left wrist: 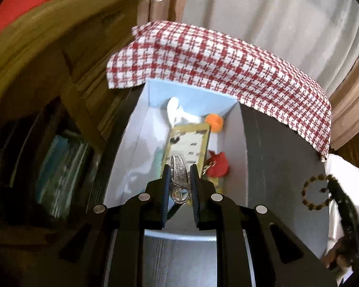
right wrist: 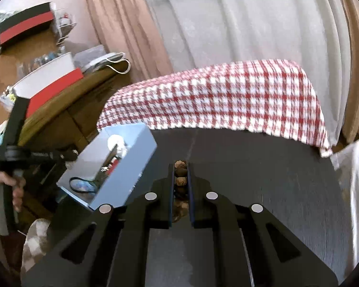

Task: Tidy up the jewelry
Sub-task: 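Place the silver charm in the box with the left tool while the right tool drops the bracelet in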

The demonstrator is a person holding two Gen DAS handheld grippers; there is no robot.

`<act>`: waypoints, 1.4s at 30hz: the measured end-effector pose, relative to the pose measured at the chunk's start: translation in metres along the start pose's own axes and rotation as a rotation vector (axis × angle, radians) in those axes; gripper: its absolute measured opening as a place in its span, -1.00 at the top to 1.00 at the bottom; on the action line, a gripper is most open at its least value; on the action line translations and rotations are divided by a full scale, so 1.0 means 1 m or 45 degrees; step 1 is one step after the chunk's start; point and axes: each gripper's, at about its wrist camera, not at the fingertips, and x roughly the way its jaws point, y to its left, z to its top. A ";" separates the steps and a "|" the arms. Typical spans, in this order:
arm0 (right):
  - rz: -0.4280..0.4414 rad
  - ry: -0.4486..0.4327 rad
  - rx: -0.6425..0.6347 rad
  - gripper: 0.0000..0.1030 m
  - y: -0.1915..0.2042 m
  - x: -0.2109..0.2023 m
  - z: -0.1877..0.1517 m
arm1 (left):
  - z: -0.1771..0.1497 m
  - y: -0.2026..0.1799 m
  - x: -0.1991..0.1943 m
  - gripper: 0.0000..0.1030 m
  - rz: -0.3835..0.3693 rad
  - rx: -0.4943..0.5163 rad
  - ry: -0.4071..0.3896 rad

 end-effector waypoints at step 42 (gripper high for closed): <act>0.100 0.251 -0.186 0.70 0.106 0.122 0.003 | -0.031 0.057 0.012 0.65 -0.097 -0.080 -0.077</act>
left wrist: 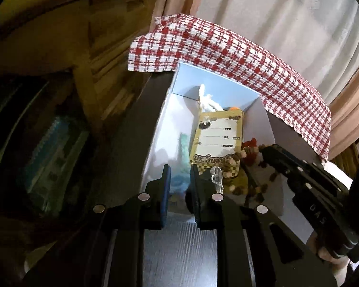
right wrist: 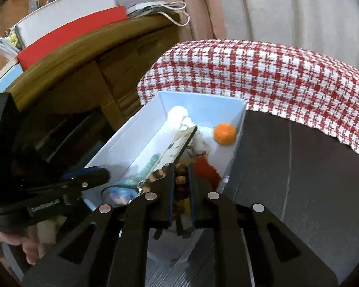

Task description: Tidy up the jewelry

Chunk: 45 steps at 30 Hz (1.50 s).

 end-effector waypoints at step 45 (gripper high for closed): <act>-0.679 0.100 0.490 -0.87 -0.251 -0.089 -0.120 | -0.033 -0.177 -0.017 -0.92 0.023 0.417 -0.431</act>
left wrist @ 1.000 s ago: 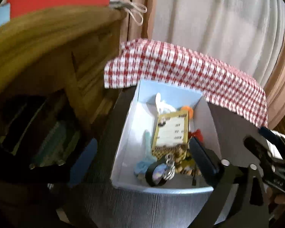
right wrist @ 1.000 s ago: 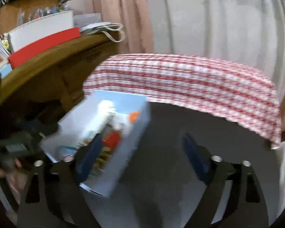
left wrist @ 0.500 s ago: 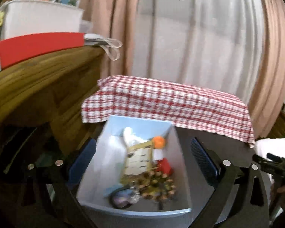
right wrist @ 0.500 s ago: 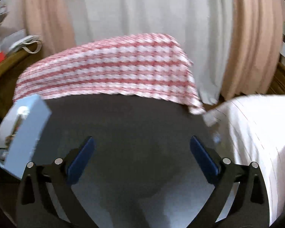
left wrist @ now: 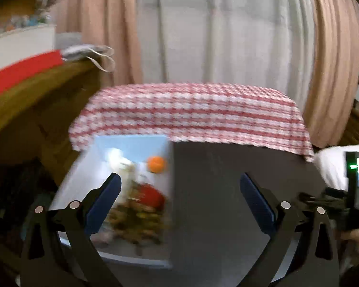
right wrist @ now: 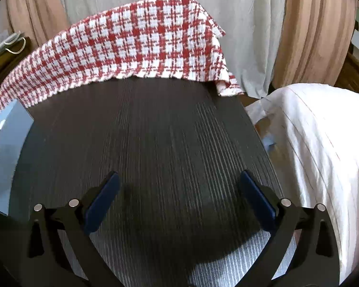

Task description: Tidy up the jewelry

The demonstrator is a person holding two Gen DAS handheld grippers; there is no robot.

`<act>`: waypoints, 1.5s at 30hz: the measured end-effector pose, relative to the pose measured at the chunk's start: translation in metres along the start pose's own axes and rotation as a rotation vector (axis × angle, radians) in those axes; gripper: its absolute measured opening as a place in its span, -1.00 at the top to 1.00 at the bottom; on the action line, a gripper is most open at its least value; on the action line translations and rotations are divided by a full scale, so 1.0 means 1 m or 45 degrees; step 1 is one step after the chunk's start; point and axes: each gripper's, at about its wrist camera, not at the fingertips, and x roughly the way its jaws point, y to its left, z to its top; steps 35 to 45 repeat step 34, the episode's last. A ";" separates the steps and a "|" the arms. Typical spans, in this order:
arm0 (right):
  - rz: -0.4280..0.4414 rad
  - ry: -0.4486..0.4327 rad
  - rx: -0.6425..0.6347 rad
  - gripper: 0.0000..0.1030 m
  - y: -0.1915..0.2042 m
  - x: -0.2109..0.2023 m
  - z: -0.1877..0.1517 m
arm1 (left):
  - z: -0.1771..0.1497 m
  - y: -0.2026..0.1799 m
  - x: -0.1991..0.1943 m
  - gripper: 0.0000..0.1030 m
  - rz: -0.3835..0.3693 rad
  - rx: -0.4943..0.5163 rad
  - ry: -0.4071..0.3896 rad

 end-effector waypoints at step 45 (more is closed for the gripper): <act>-0.018 0.027 -0.092 -0.89 0.025 0.015 0.001 | -0.045 -0.081 0.116 -0.92 -0.057 -0.036 0.419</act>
